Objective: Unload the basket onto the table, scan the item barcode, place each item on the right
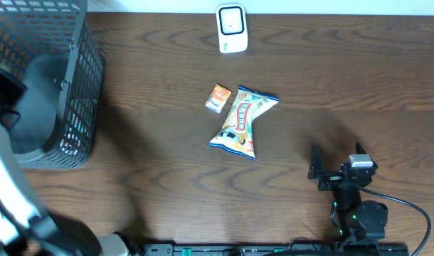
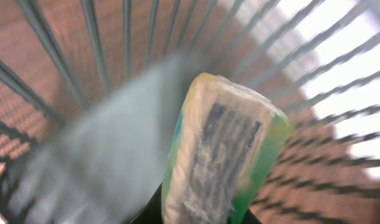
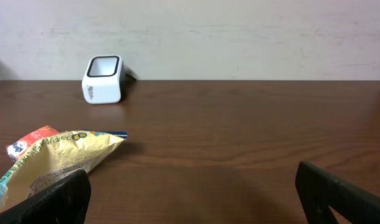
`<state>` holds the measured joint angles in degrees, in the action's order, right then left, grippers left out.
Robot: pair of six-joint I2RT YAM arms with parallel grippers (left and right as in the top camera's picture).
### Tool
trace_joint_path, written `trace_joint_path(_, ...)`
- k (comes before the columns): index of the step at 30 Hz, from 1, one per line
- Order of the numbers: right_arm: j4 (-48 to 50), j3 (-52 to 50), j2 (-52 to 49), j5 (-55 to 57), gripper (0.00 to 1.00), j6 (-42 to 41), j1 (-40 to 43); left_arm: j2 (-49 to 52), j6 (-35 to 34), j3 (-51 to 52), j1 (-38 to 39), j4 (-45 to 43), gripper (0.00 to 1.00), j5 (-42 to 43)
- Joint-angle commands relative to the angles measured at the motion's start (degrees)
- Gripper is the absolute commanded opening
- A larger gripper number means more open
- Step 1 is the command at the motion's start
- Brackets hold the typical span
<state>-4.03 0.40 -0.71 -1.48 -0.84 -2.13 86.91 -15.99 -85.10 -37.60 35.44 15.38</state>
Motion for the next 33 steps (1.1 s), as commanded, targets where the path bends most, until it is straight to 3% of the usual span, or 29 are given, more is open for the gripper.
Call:
trace_joint_path(1,-0.24,-0.09,0.28,0.28,0.99,-0.59,-0.17,-7.72,-14.97,-1.22,0.02,-2.64,0.07,0.72)
trace_joint_path(6,-0.26,-0.09,0.28,0.28,0.99,-0.59,-0.17,-15.96,-21.05,-1.22,2.51,-4.81,0.08,5.16)
trace_joint_path(12,-0.26,-0.09,0.26,0.28,0.99,-0.59,-0.17,-17.44,-21.11,-1.2,17.49,-4.98,0.07,12.7)
trace_joint_path(18,-0.24,-0.09,0.28,0.28,0.99,-0.59,-0.17,-12.68,-13.4,-0.94,36.54,-1.46,0.07,12.5)
trace_joint_path(23,-0.24,-0.09,0.28,0.28,0.99,-0.59,-0.17,-5.95,-7.1,-0.94,48.17,-1.05,0.07,12.46)
trace_joint_path(33,-0.26,-0.09,0.28,0.28,0.99,-0.59,-0.17,10.51,-6.71,-0.94,59.98,-1.46,0.08,6.1)
